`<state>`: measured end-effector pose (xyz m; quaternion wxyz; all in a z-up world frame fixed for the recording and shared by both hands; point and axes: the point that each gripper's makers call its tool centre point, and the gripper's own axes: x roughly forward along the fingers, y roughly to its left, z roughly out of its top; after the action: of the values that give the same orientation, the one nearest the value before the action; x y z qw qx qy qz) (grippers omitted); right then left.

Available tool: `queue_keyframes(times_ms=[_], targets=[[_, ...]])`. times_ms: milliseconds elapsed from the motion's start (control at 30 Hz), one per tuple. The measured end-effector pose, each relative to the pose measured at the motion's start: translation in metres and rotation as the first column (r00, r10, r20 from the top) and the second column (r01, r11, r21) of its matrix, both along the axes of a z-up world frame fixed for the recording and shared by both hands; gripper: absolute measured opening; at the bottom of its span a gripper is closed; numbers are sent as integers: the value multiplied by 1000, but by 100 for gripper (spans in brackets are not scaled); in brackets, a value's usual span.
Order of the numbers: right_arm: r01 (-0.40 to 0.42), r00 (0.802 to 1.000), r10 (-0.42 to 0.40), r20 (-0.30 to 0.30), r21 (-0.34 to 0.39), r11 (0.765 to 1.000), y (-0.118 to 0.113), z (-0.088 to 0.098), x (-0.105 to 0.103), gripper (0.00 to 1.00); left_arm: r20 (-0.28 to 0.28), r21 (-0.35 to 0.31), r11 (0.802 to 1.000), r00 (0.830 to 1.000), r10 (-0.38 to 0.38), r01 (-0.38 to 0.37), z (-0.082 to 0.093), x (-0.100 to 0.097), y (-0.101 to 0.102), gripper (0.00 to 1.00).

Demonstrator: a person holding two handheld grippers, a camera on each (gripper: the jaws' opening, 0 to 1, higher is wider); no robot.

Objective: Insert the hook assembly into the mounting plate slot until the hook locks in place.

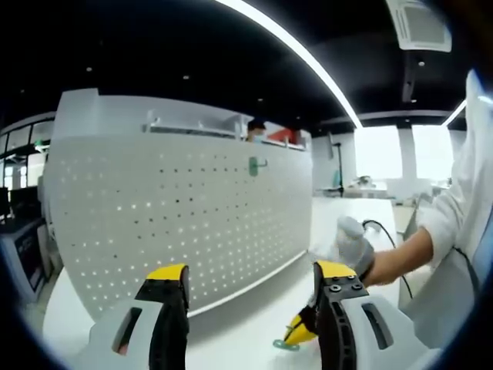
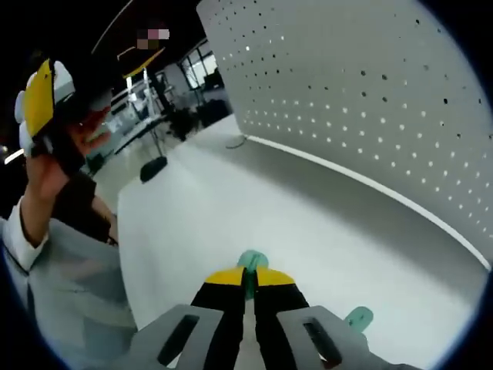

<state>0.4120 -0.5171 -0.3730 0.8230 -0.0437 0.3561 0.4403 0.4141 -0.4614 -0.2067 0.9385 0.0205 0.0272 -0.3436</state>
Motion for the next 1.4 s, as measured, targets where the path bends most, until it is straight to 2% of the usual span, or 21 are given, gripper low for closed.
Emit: queue_keyframes(times_ms=[333, 567, 833, 967, 1067, 1233, 1300, 1333, 1400], targets=[[47, 992, -52, 117, 38, 998, -14, 41, 11, 1, -2, 8, 1000, 1000, -16, 16, -1, -3, -6, 67], [90, 970, -105, 219, 79, 993, -27, 76, 20, 1, -5, 14, 999, 1000, -31, 31, -3, -4, -11, 67], [119, 944, -143, 299, 97, 988, -40, 99, 27, 1, -1, 14, 999, 999, -41, 41, -1, -6, -14, 67], [145, 917, -177, 358, 114, 983, -51, 116, 35, 1, 0, 13, 999, 999, -45, 45, -1, -7, -14, 67], [165, 887, -202, 415, 125, 978, -60, 131, 41, 1, -1, 14, 999, 999, -48, 48, -2, -8, -15, 67], [191, 856, -239, 459, 148, 970, -71, 148, 47, 1, -4, 17, 998, 999, -55, 55, -3, -8, -17, 67], [203, 833, -250, 493, 149, 968, -77, 156, 50, 1, -5, 17, 998, 998, -56, 56, -4, -8, -18, 67], [205, 830, -252, 498, 148, 967, -78, 157, 50, 1, -5, 18, 998, 998, -57, 57, -4, -8, -18, 67], [216, 802, -262, 536, 149, 965, -83, 166, 53, 1, -4, 17, 998, 998, -59, 59, -3, -8, -18, 67]])
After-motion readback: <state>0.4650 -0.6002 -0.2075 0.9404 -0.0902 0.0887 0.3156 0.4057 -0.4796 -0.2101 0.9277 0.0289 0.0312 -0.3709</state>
